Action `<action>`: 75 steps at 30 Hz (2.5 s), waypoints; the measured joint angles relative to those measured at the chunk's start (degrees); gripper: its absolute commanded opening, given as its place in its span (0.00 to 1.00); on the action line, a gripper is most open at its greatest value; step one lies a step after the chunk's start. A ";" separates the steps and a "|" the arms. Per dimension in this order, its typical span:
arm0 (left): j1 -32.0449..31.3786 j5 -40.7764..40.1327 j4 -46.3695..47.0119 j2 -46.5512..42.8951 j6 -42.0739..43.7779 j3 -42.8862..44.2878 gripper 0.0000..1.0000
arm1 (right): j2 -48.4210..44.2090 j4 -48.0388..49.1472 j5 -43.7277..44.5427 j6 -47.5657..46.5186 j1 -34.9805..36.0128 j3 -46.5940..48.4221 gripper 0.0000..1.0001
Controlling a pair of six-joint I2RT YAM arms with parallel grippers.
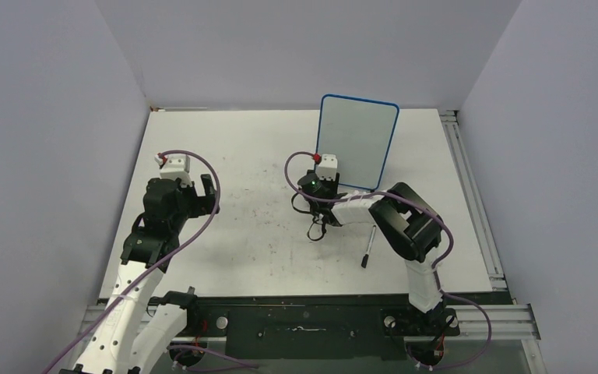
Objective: Write a sentence on the whiteboard
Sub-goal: Move the whiteboard to the center of the board.
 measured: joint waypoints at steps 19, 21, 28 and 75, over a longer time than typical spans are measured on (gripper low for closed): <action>-0.13 0.00 -0.09 0.81 0.31 0.00 0.96 | 1.99 4.52 -0.09 -5.90 -2.60 0.76 0.06; -0.13 0.00 -0.09 0.83 0.33 0.00 0.96 | 1.99 5.20 -0.17 -6.62 -2.60 0.44 0.05; -0.13 0.00 -0.11 1.01 0.37 0.00 0.96 | 1.99 9.97 -0.22 -8.85 -1.75 -1.97 0.05; 1.46 0.50 -0.13 1.99 0.33 0.00 0.96 | -8.76 13.99 2.38 -3.54 30.58 -18.60 0.58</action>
